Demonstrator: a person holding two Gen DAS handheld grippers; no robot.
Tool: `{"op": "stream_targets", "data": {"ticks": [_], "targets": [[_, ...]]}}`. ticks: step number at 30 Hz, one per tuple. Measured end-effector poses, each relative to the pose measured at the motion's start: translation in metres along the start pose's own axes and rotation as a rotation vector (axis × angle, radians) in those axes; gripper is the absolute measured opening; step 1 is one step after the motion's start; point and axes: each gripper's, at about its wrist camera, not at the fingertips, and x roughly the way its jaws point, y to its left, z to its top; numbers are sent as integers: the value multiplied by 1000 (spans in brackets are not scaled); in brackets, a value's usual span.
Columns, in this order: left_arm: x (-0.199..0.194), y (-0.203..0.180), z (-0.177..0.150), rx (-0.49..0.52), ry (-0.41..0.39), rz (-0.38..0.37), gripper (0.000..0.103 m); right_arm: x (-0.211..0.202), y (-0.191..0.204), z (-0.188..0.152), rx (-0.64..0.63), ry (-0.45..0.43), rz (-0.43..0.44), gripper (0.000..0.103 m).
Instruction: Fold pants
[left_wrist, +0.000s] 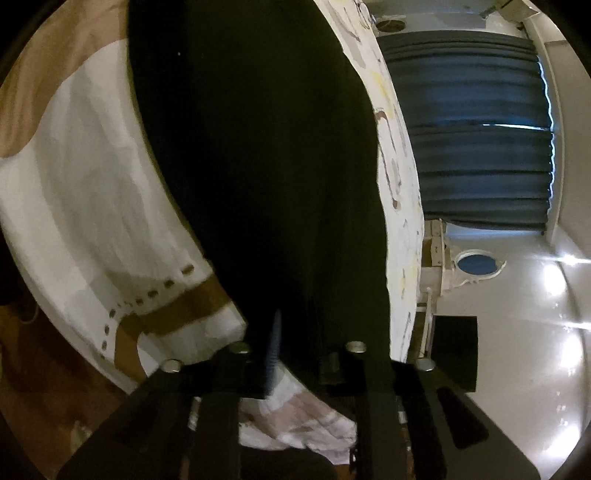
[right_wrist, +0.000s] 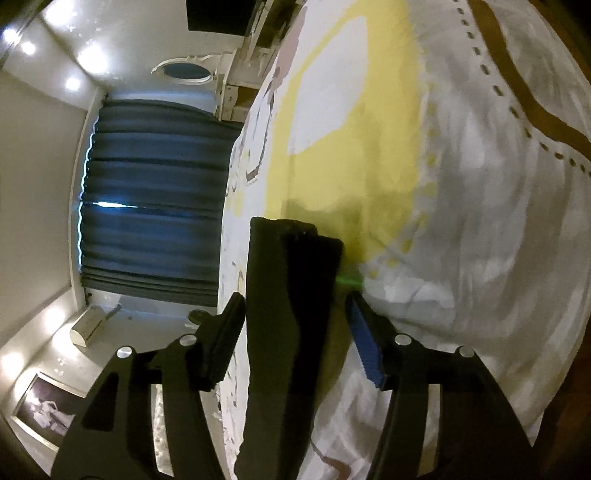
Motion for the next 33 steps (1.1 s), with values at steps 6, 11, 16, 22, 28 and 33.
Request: {"op": "stream_targets", "data": {"ticks": [6,11,16,22,28,33], "targets": [[-9,-25,-18,122,78,-42,63,-1,-1,4,-32,19,-39,12],[-15,-39,-16,215,59,-35,66,-15,29,4,-143,-14,-7,9],[-22,-47,0,311,-16,-7,75,-1,27,8,-188,-1,-93,8],[-26,-51,25,487,-61,150,80,-9,26,3,-166,-20,-68,8],[-35,-47,46,596,-136,224,85,-21,53,-7,-234,-22,-44,8],[-43,-40,59,642,-192,303,86,-25,85,-22,-332,-13,-46,9]]}}
